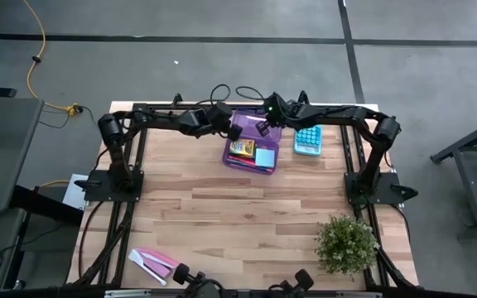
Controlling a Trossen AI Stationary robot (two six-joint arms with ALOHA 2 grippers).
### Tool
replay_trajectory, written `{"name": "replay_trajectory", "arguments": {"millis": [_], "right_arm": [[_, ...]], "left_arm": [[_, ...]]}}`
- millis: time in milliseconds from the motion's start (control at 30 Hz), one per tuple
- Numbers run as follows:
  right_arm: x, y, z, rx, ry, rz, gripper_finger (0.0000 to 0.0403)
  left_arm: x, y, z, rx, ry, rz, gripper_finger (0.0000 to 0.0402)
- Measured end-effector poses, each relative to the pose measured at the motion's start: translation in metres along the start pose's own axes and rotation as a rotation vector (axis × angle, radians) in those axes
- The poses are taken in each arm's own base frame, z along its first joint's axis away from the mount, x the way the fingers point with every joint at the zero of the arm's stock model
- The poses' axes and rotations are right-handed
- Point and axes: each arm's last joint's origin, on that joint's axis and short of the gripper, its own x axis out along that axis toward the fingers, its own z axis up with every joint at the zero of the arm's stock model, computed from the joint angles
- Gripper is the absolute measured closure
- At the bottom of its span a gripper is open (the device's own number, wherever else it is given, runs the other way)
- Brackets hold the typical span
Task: Pack school essentials
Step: Close the violet supply box
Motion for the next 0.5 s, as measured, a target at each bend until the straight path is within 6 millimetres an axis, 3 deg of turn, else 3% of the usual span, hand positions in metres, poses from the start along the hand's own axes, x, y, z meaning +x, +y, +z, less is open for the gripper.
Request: {"name": "replay_trajectory", "arguments": {"millis": [100, 267, 400, 500], "right_arm": [[0.002, -0.004, 0.006, 0.004, -0.038, 0.035, 0.0403], [0.004, -0.011, 0.025, -0.006, -0.076, 0.049, 0.0403], [0.014, -0.017, 0.037, -0.058, -0.038, 0.016, 0.0392], [0.02, -0.021, 0.049, -0.076, -0.024, 0.055, 0.0358]], "left_arm": [[-0.016, 0.004, 0.005, 0.043, 0.017, 0.003, 0.0402], [-0.062, 0.001, 0.013, 0.109, -0.024, -0.08, 0.0401], [-0.101, -0.005, -0.002, 0.136, -0.107, -0.182, 0.0401], [-0.124, -0.009, -0.021, 0.125, -0.193, -0.268, 0.0402]]}}
